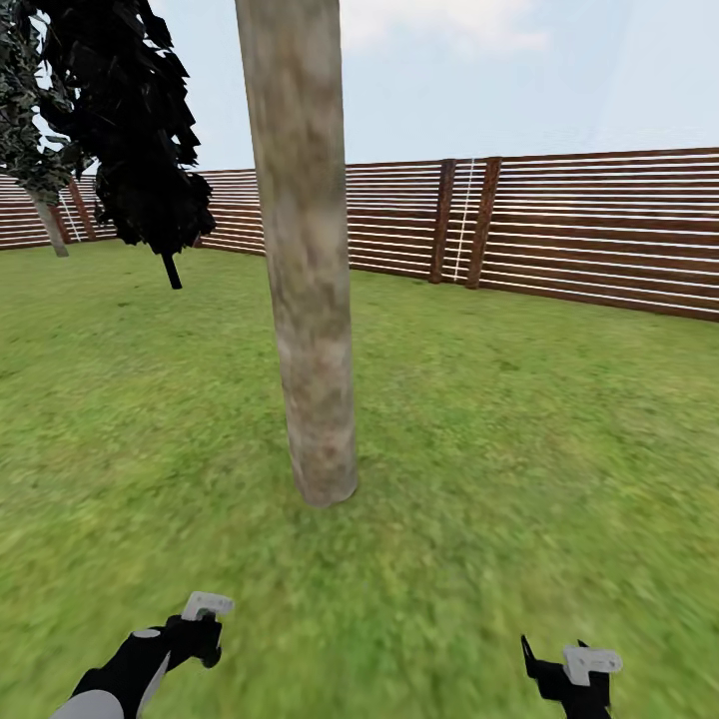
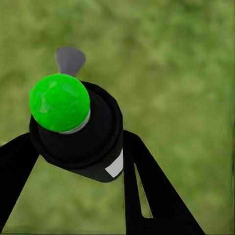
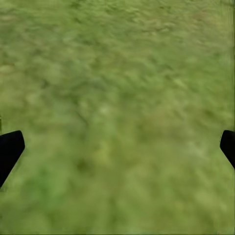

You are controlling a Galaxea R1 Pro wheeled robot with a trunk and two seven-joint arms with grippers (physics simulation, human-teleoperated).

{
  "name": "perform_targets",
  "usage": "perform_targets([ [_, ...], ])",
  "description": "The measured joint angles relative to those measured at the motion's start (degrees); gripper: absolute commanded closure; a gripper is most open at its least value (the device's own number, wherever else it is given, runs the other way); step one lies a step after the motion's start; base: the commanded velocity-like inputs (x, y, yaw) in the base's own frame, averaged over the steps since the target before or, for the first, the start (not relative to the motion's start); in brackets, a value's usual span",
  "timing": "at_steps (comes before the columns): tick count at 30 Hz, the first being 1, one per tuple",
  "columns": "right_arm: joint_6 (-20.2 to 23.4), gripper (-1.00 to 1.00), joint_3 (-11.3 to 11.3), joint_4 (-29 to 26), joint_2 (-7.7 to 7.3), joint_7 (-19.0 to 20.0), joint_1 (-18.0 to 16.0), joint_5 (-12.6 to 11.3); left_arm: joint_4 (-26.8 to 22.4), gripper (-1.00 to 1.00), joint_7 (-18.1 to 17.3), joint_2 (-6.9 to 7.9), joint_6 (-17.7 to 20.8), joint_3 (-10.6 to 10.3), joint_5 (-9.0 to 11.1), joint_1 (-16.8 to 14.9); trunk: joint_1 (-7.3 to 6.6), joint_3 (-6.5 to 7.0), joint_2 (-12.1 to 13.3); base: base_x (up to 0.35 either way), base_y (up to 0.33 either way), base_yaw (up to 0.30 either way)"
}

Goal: In the garden, pick up the pesticide atomizer on the floor and spray pesticide onto both trees until each tree trunk is fully covered.

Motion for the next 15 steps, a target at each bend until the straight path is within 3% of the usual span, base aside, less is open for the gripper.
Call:
perform_targets([
  [1,0.0,-1.00,0.1,0.0,1.35,0.1,0.0,-1.5,0.0,1.00,0.0,-0.01,1.1,-0.1,0.9,0.0,0.00,0.00,0.0,0.270,-0.143,0.000],
  [2,0.0,-1.00,0.0,0.0,1.70,0.2,0.0,-1.9,0.0,1.00,0.0,-0.05,1.3,-0.2,1.1,0.0,0.01,0.00,0.0,0.250,-0.169,0.000],
  [11,0.0,-1.00,0.0,-0.1,1.74,0.3,0.4,-2.0,-0.4,1.00,0.0,-0.06,1.5,-0.4,1.1,0.0,0.01,0.00,0.0,0.226,-0.199,-0.001],
  [15,0.0,-1.00,0.0,-0.1,1.77,0.2,0.5,-2.0,-0.3,1.00,0.0,-0.04,1.6,-0.6,0.9,-0.1,0.01,0.00,0.0,0.253,-0.116,-0.228],
])
